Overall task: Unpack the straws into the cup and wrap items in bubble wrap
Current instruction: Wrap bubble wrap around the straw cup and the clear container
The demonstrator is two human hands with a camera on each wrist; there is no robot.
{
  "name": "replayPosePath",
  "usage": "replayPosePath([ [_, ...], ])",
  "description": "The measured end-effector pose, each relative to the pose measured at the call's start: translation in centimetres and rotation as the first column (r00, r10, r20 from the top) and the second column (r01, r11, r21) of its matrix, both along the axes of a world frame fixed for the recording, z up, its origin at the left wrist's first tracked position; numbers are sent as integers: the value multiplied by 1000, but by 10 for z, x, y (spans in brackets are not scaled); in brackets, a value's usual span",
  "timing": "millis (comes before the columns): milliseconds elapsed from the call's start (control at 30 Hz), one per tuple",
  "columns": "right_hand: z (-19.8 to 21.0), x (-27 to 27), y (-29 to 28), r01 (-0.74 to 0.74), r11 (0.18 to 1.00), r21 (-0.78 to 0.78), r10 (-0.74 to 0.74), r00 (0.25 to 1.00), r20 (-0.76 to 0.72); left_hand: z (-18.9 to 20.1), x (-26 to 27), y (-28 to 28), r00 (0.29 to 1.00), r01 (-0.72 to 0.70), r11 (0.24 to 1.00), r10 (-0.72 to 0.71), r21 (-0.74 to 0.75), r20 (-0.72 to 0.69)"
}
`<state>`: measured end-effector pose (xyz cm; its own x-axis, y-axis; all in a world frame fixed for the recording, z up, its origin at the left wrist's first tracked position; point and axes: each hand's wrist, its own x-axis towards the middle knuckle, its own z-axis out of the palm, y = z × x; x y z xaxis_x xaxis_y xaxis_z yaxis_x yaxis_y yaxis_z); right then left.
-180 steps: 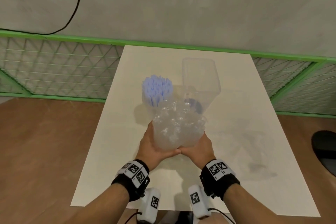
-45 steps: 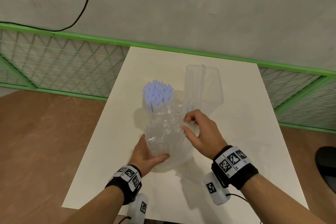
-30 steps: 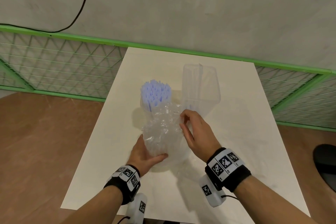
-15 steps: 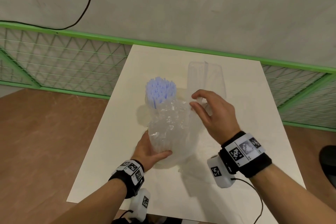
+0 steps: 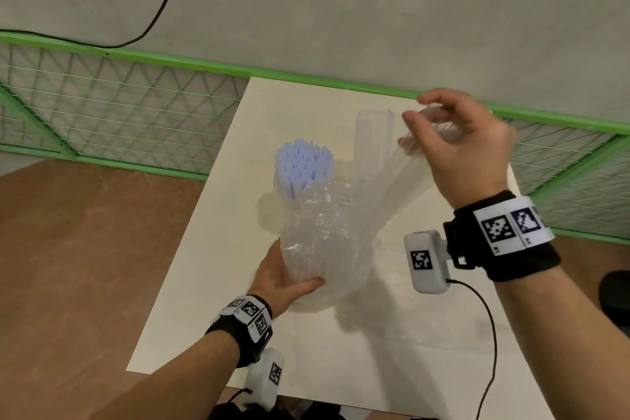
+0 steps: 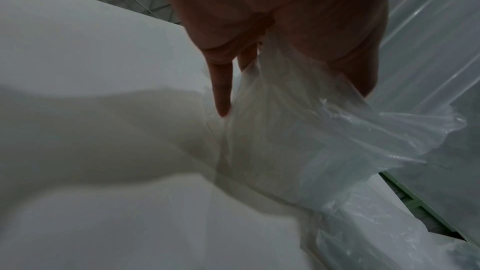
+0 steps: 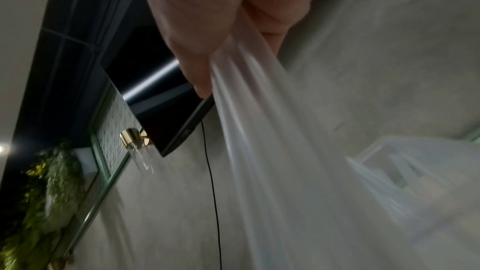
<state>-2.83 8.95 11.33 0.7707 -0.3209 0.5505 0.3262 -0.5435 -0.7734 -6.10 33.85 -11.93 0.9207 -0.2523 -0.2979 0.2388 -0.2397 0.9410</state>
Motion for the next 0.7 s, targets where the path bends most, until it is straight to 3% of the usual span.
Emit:
replayPosePath([
  [267,30,7,-22,55,995,88,-56,998,11,1,1,0,1000,2,1000,-2,31,27],
  [500,76,5,-42,78,994,74,-85,992,95,3,1,0,1000,-2,999,1,42,26],
  [633,96,33,-60,176,984,8,-176,982,62,3,0,0,1000,3,999,-3,36,12],
  [700,96,50,-64,164,986,-10,-161,979,128,3,0,0,1000,-1,999,1,35,12],
])
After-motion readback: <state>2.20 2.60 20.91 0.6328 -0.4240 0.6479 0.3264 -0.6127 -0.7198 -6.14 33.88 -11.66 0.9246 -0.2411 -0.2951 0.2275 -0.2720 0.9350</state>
